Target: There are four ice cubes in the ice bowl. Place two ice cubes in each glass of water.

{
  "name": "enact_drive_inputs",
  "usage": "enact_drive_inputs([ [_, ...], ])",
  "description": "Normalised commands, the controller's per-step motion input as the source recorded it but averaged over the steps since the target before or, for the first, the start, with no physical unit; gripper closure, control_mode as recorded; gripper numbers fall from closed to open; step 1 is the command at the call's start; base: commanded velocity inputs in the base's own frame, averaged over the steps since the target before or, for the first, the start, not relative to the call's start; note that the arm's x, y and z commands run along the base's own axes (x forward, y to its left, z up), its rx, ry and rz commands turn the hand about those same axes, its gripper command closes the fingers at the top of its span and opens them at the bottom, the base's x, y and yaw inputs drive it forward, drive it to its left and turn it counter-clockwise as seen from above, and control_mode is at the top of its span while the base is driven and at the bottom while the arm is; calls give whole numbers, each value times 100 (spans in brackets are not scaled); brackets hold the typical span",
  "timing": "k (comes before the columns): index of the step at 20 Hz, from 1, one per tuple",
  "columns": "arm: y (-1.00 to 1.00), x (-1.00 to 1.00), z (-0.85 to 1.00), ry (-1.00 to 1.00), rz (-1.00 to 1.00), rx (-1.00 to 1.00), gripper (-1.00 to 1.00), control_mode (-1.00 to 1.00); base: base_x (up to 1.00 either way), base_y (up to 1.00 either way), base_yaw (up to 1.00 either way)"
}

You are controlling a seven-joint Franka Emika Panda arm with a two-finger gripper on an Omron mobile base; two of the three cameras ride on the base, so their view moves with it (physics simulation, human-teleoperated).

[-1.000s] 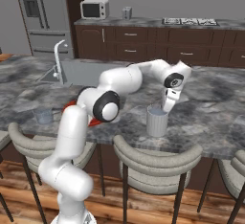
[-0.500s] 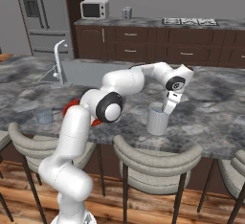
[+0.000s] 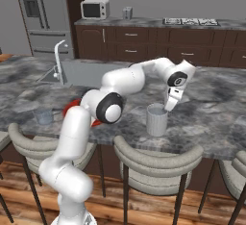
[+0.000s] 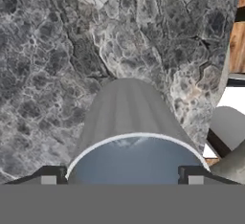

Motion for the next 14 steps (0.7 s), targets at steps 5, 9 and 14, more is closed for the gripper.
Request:
enact_drive_inputs([
  [5,32,-26,21,0,0,0,-100,-100,0,0,0],
  [9,87,-32,3,-3,5,0,-100,-100,0,0,0],
  [14,100,-19,7,-17,16,-4,-100,-100,0,0,0],
])
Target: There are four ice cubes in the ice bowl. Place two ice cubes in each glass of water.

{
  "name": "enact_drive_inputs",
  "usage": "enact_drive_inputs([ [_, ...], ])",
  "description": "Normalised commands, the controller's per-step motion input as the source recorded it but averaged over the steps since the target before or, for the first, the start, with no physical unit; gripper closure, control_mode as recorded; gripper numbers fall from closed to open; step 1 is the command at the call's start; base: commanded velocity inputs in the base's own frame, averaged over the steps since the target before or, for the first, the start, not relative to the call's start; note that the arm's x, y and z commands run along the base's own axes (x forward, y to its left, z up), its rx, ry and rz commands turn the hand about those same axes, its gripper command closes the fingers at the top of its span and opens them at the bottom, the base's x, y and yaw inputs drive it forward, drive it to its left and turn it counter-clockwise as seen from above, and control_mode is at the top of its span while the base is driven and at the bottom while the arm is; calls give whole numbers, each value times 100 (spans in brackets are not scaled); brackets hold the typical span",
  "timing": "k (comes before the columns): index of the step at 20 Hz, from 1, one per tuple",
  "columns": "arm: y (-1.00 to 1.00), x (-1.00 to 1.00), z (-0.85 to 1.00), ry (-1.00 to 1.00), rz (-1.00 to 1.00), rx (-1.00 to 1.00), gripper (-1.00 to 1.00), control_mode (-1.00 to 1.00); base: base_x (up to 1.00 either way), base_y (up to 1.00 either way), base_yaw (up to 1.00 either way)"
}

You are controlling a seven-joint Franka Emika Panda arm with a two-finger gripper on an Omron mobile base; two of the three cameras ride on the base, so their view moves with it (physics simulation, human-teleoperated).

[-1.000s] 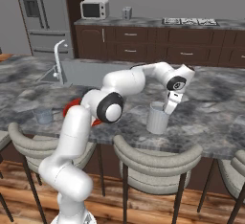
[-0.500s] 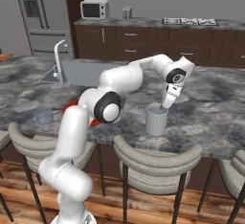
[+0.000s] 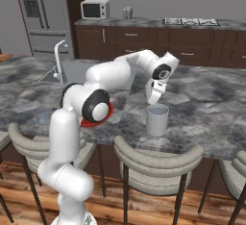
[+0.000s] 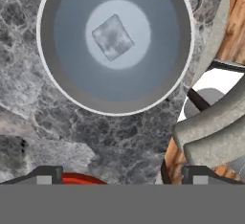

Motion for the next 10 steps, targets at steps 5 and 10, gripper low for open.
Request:
enact_drive_inputs([
  [5,100,-17,0,-27,26,-17,-100,-100,0,0,0],
  [10,92,-9,21,-24,39,-17,-100,-100,0,0,0],
])
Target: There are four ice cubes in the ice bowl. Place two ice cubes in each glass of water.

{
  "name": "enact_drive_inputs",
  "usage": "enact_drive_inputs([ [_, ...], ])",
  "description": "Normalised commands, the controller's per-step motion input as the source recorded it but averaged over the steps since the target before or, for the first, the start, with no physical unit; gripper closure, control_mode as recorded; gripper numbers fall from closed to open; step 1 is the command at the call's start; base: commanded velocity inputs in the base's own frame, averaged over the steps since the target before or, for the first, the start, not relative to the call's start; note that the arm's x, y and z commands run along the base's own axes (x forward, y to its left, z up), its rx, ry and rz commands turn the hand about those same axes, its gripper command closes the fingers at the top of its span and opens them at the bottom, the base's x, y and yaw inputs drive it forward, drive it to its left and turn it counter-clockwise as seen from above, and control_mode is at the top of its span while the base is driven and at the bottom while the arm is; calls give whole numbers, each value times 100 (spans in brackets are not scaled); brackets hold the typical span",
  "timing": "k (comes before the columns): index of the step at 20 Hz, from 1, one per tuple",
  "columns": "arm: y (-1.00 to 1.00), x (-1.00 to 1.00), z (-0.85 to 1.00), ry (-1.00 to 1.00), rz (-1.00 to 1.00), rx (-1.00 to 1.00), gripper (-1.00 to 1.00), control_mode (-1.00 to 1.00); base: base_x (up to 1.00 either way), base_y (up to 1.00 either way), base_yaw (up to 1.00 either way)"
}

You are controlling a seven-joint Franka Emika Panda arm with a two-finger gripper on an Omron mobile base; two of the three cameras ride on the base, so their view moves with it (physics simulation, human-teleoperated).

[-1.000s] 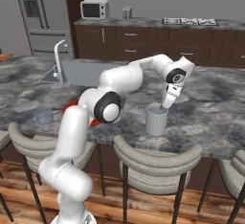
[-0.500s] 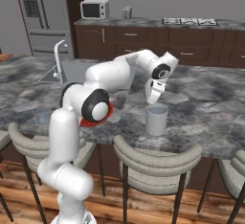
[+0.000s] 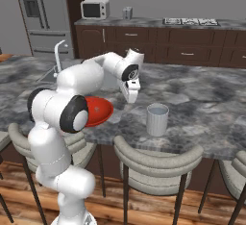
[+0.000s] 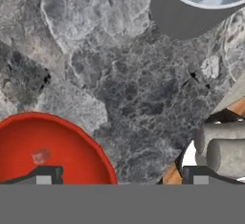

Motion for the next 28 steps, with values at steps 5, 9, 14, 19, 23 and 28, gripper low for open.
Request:
enact_drive_inputs([
  [5,69,0,25,-3,46,-9,-100,-100,0,0,0],
  [9,41,-1,11,0,49,-2,-100,-100,0,0,0],
  [14,64,0,0,-18,21,-9,-100,-100,0,0,0],
  [19,74,0,-27,-2,1,-11,-100,-100,0,0,0],
  [23,37,34,-55,2,0,-7,-100,-100,0,0,0],
  [28,12,32,-45,9,0,0,-100,-100,0,0,0],
])
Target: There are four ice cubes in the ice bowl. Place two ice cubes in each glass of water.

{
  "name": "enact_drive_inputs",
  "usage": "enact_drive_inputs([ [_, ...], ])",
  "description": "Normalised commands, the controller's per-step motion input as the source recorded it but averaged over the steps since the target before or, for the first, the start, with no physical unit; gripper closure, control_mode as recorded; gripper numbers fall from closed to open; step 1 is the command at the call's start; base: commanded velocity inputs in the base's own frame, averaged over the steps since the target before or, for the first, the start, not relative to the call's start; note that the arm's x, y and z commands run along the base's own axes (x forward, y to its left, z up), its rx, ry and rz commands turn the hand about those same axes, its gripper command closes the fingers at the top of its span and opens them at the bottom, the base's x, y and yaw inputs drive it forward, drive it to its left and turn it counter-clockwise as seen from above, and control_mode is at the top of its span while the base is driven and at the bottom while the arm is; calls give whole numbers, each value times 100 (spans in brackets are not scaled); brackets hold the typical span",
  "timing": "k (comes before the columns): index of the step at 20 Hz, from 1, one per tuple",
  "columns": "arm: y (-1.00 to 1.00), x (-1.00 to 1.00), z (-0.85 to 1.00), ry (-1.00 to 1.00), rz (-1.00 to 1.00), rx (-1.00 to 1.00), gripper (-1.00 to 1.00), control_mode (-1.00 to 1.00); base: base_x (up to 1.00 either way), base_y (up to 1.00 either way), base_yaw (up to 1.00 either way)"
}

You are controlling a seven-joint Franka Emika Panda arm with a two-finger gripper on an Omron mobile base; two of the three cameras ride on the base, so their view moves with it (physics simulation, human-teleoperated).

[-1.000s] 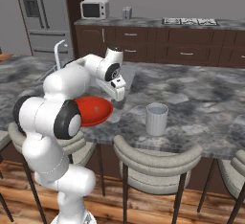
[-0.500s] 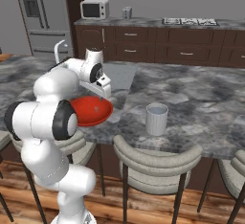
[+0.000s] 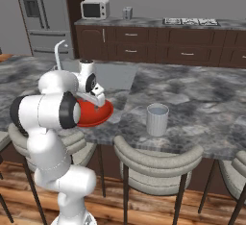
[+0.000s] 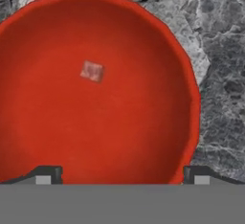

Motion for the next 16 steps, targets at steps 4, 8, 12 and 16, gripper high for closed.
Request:
enact_drive_inputs([
  [4,2,29,-35,3,0,0,-100,-100,0,0,0],
  [8,5,59,-18,5,0,0,-100,-100,0,0,0],
  [12,16,39,-12,5,-2,0,-100,-100,0,0,0],
  [16,11,6,-18,5,-5,0,-100,-100,0,0,0],
])
